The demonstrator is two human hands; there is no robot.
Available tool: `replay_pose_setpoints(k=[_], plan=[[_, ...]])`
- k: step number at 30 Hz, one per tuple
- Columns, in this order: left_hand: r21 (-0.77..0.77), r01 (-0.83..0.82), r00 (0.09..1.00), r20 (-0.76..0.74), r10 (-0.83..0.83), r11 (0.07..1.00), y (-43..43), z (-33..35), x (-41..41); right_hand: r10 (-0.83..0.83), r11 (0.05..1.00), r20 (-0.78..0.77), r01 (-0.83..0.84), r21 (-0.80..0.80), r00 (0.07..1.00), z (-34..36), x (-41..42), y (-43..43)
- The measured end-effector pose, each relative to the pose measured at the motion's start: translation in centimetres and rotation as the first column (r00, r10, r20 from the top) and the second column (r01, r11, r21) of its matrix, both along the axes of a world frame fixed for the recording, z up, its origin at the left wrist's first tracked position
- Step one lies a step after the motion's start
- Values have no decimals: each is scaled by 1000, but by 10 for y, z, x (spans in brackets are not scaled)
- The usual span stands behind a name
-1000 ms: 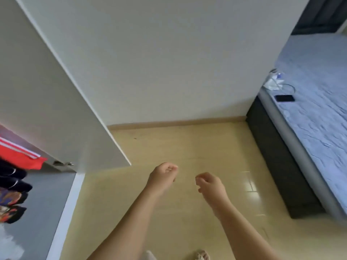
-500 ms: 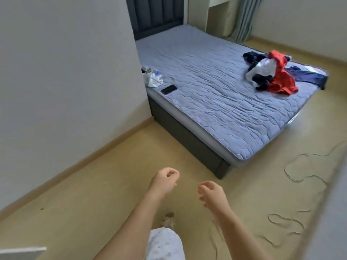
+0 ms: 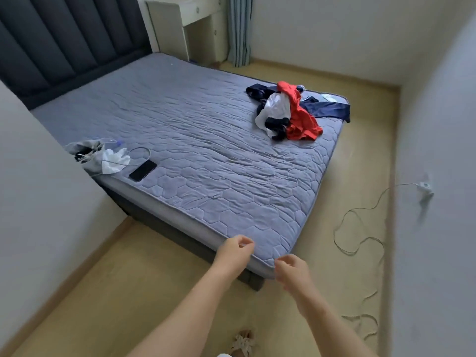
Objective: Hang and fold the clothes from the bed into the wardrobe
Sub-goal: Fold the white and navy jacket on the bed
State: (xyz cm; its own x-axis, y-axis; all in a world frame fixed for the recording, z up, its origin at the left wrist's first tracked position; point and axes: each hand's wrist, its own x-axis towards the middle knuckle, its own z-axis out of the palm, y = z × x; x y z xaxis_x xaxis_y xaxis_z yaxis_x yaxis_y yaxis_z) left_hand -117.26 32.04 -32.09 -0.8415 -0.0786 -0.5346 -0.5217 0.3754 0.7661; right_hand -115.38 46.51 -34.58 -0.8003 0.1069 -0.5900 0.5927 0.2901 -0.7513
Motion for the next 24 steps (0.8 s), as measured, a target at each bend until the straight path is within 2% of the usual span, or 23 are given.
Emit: replay_pose_setpoints(k=[4, 9, 16, 24], plan=[[11, 147, 989, 11, -148, 989, 48, 8, -60, -107, 994, -10, 107, -12, 994, 6, -41, 37], [7, 226, 974, 15, -226, 974, 104, 3, -123, -235, 972, -3, 235, 4, 972, 7, -86, 100], [3, 209, 978, -8, -209, 978, 207, -14, -227, -291, 956, -24, 290, -40, 957, -1, -188, 202], [3, 170, 985, 19, -170, 986, 333, -3, -329, -274, 961, 32, 274, -29, 961, 10, -291, 333]])
